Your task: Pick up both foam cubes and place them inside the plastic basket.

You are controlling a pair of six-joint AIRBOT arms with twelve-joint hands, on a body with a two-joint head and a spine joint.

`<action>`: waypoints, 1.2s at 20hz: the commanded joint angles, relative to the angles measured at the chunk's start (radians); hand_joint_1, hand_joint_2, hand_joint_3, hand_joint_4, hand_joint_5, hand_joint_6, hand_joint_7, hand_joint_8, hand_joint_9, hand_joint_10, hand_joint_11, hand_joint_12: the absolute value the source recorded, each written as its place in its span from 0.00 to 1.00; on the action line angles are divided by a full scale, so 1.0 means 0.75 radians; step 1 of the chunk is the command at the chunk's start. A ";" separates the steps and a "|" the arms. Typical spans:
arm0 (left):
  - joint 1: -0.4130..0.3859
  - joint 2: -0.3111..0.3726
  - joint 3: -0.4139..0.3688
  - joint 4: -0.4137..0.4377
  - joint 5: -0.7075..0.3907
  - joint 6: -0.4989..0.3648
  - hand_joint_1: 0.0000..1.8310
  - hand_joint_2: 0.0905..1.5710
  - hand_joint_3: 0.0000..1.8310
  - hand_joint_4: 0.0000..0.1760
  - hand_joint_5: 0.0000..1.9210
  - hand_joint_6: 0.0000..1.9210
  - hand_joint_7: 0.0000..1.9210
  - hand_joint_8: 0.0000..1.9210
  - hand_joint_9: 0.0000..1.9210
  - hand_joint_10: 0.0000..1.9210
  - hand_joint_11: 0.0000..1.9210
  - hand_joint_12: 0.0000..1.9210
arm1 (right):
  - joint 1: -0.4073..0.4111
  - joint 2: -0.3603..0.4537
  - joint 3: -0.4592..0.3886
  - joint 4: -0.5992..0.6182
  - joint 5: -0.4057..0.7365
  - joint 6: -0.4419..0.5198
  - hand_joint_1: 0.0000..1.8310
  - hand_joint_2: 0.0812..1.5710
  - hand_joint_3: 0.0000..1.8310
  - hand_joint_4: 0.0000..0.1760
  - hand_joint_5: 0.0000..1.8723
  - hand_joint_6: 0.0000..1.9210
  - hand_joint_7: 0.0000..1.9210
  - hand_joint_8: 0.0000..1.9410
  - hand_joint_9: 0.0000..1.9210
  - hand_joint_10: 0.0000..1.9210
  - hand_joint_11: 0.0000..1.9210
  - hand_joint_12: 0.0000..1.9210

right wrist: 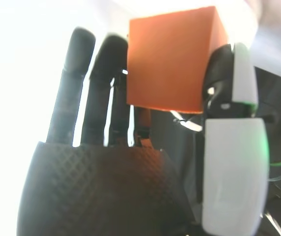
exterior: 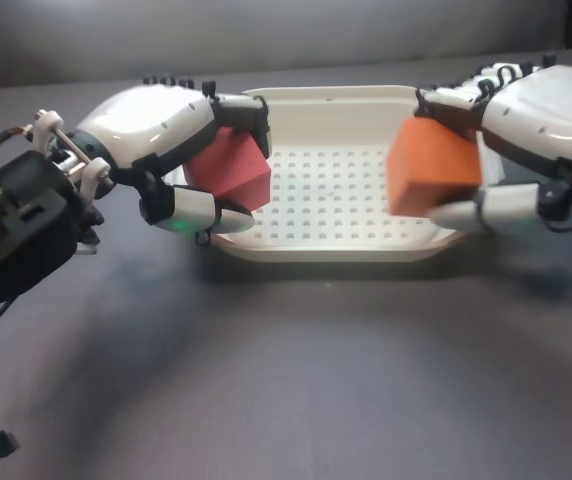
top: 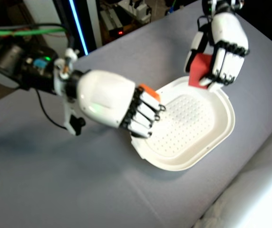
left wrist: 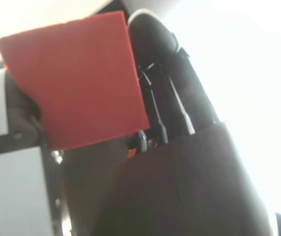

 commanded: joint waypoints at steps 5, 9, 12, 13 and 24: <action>-0.005 0.029 -0.021 -0.055 -0.181 0.050 0.24 0.66 0.00 0.90 0.00 0.00 0.00 0.00 0.00 0.00 0.00 0.63 | 0.023 0.019 -0.014 0.024 0.150 0.002 0.00 0.67 0.00 0.64 0.00 0.00 0.00 0.00 0.00 0.00 0.00 0.72; 0.042 0.120 -0.108 -0.096 -0.353 0.065 0.25 0.65 0.01 0.80 0.00 0.00 0.00 0.00 0.00 0.00 0.00 0.00 | 0.023 0.113 -0.115 0.029 0.273 0.001 0.00 0.67 0.00 0.65 0.00 0.00 0.00 0.00 0.00 0.00 0.00 0.04; 0.136 0.220 -0.213 -0.129 -0.569 0.065 0.25 0.70 0.02 0.76 0.00 0.00 0.00 0.00 0.00 0.00 0.00 0.00 | -0.031 0.215 -0.236 0.028 0.429 -0.020 0.00 0.71 0.01 0.67 0.00 0.00 0.00 0.00 0.00 0.00 0.00 0.00; 0.169 0.238 -0.241 -0.138 -0.636 0.061 0.25 0.74 0.01 0.55 0.00 0.00 0.00 0.00 0.00 0.00 0.00 0.00 | -0.066 0.245 -0.268 0.028 0.483 -0.020 0.00 0.76 0.01 0.56 0.00 0.00 0.00 0.00 0.00 0.00 0.01 0.01; 0.544 0.428 -0.490 -0.265 -1.343 0.022 0.26 0.85 0.00 0.67 0.00 0.00 0.00 0.00 0.00 0.00 0.00 0.18 | -0.520 0.522 -0.568 0.135 1.374 0.027 0.04 0.71 0.00 0.41 0.00 0.00 0.00 0.00 0.00 0.00 0.00 0.00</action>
